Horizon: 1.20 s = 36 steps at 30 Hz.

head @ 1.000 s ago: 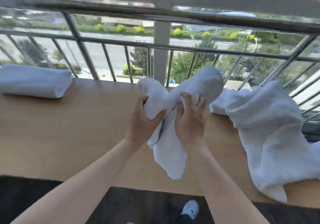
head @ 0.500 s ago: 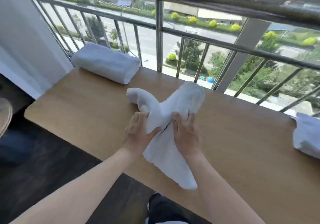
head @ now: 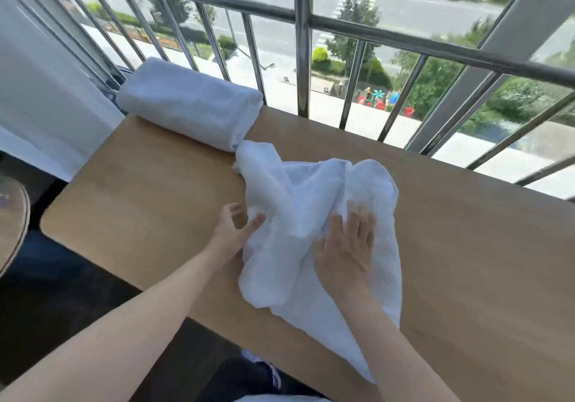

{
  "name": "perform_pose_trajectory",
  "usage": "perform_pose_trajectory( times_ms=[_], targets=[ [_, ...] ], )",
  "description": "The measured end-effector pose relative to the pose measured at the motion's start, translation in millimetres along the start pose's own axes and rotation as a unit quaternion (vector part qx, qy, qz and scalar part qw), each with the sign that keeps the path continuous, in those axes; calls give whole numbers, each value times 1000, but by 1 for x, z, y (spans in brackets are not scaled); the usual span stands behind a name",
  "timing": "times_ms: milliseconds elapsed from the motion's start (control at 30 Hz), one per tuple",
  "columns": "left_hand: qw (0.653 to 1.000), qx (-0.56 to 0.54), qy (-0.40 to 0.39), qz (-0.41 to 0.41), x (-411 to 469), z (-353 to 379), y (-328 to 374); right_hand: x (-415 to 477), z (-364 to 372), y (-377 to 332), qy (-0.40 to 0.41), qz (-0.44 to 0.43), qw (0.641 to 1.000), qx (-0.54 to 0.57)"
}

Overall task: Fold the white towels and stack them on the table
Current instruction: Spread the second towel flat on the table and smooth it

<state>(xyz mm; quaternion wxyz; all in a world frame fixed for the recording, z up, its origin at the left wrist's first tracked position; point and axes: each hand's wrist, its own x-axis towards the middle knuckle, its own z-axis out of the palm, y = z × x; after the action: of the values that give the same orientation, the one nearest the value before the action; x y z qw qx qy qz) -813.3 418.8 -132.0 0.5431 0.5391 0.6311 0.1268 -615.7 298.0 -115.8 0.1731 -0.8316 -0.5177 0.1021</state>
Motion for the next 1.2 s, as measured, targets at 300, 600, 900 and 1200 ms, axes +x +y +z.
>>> perform_pose_trajectory(
  times_ms=[300,600,900,1200],
  targets=[
    [968,-117,-223,3,53,-9,22,5,44,-62,-129,85,977,148],
    [924,-93,-369,-36,110,-105,3,13,106,-113,-205,164,962,-71],
    [926,-158,-340,-31,101,-46,-1,-7,114,-80,-155,194,957,-146],
    [932,-29,-361,-6,71,29,40,-14,60,15,-146,305,927,-160]
  ],
)
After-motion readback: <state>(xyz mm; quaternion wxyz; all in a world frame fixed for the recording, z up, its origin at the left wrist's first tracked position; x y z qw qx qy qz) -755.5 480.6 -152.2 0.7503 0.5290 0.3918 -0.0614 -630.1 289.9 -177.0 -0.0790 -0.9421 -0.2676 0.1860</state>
